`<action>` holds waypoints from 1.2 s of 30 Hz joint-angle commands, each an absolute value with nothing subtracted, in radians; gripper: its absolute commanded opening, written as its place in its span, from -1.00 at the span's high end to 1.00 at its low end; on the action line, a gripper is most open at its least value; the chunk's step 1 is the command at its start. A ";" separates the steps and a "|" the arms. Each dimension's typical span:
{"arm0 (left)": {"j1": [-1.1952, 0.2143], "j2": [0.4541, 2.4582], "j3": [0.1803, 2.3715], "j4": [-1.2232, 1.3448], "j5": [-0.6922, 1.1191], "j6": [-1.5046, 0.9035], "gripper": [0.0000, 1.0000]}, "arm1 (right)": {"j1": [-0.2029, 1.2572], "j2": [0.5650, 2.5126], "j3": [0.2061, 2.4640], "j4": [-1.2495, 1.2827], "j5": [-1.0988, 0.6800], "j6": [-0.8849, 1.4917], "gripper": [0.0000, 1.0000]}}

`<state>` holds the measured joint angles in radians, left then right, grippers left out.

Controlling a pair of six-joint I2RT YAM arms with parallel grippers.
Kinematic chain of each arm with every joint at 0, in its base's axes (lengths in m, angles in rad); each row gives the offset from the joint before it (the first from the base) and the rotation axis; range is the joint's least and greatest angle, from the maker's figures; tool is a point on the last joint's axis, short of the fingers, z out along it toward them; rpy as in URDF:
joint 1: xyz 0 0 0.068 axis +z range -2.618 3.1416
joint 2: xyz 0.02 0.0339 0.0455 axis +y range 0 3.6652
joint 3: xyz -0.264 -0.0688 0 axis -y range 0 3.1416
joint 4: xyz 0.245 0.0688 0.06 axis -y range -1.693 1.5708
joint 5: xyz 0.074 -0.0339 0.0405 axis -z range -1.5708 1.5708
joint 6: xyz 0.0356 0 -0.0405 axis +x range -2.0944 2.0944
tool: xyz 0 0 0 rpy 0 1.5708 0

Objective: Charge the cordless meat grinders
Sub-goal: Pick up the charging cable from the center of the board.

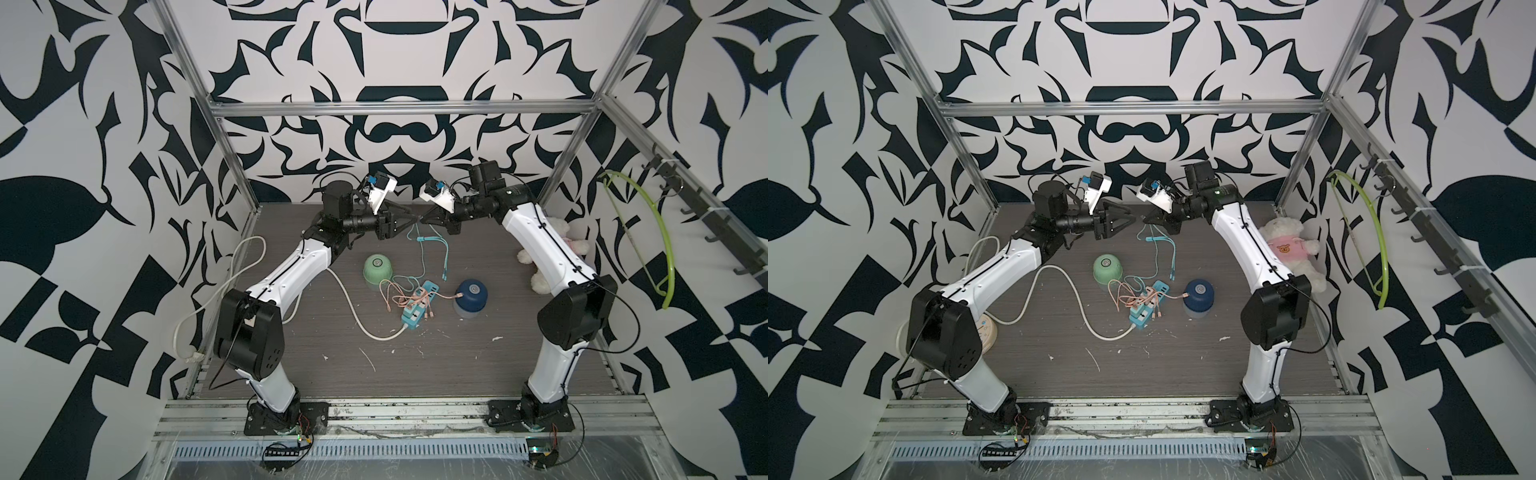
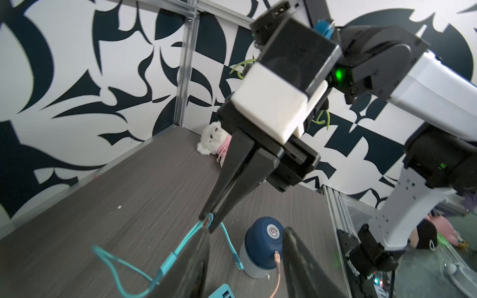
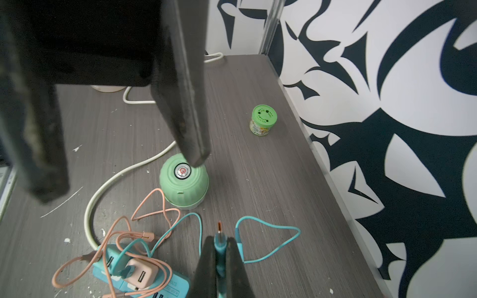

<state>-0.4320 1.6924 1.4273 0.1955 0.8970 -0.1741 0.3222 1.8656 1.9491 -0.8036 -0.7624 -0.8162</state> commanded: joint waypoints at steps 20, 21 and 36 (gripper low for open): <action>-0.431 1.769 1.533 -0.028 1.033 -0.022 0.58 | 0.331 1.891 2.046 -0.900 -0.967 -0.820 1.00; -0.431 1.766 1.529 -0.026 1.030 -0.019 0.51 | 0.331 1.890 2.046 -0.909 -0.960 -0.826 1.00; -0.433 1.785 1.536 -0.004 1.080 -0.017 0.70 | 0.337 1.896 2.051 -0.956 -0.959 -0.839 1.00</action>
<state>-0.4255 1.7672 1.5043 -0.0185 1.0260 -0.0250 0.3298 1.9045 2.0113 -0.9421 -0.9321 -0.8158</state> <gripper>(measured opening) 0.159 0.047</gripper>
